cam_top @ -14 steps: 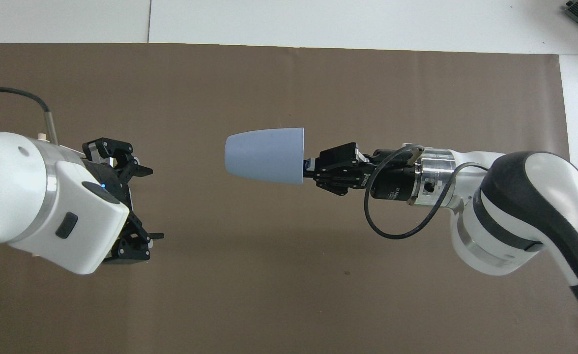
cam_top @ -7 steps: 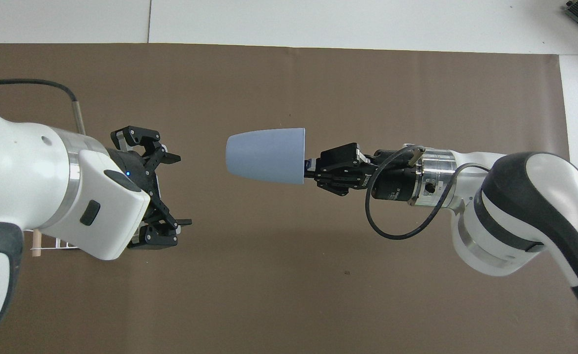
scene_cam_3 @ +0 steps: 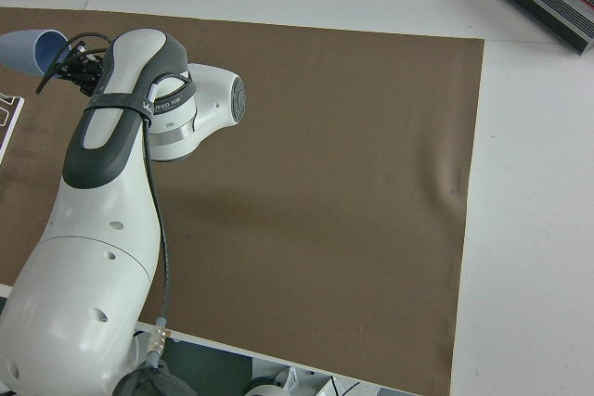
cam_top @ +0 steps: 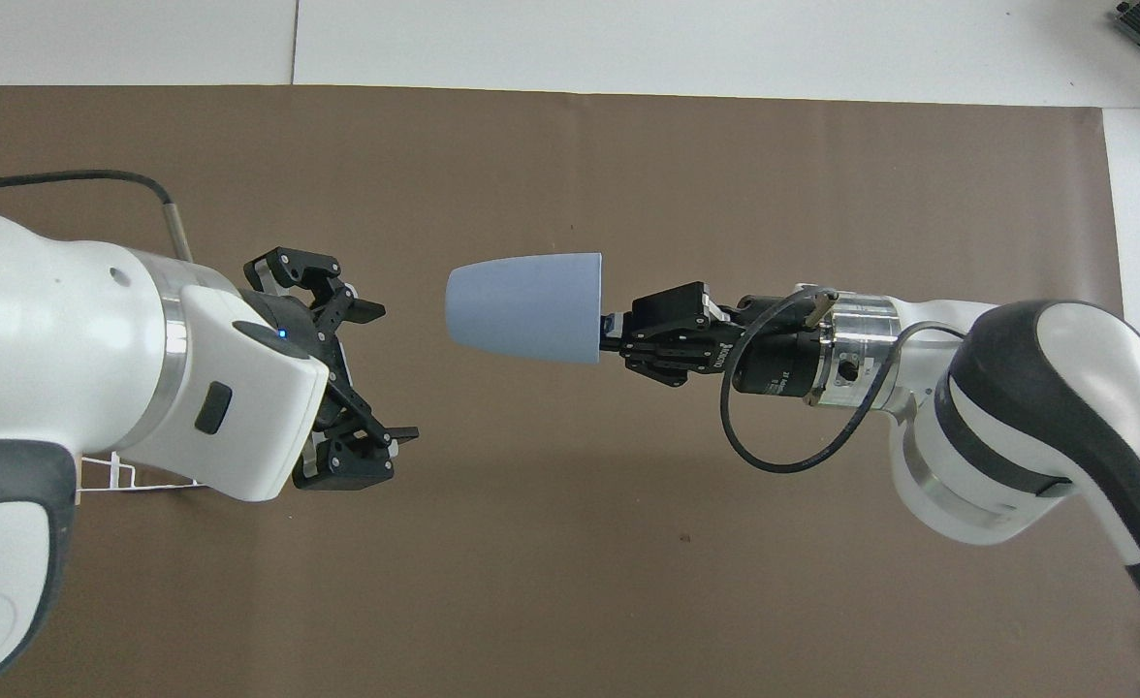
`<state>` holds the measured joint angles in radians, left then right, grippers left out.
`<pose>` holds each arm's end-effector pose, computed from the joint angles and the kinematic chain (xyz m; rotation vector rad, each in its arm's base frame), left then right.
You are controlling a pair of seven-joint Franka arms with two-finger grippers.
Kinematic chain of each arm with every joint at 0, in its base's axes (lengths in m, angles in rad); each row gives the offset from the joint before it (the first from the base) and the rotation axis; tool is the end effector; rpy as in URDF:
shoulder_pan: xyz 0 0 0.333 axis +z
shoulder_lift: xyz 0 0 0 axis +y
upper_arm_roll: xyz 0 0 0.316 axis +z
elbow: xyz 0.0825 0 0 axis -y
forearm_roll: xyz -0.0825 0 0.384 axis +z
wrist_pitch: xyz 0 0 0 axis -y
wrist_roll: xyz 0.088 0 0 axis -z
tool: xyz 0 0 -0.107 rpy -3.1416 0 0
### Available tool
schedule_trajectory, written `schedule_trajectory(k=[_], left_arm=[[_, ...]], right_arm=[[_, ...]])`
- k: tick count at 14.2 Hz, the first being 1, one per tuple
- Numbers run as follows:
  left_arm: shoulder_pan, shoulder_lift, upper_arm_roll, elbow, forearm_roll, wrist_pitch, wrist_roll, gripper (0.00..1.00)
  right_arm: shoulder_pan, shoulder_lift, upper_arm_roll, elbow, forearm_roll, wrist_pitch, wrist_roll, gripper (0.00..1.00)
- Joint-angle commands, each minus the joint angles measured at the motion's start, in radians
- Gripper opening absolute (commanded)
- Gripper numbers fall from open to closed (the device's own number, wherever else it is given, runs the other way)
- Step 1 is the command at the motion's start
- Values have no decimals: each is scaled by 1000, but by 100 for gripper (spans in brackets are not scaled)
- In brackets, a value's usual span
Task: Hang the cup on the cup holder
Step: 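Hold the cup out while the left gripper reaches toward it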
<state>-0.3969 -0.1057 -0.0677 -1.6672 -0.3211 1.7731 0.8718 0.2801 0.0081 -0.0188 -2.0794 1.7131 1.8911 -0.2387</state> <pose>0.4699 -0.2687 0.6600 2.2658 -1.7321 0.3876 0.5286 0.2171 0.4815 -1.5828 0.3047 0.1610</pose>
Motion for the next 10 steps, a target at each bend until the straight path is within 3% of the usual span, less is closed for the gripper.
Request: schedule_trajectory(k=[1,10], left_arm=[[-5,23,-30,26,-3,51,-95,100],[9,90,-55,65,68,58,-97,100]], right_arm=[[19,-30,5,-33,36,17,-45,0],[21,-28,5,-33,25,42,-91,0]])
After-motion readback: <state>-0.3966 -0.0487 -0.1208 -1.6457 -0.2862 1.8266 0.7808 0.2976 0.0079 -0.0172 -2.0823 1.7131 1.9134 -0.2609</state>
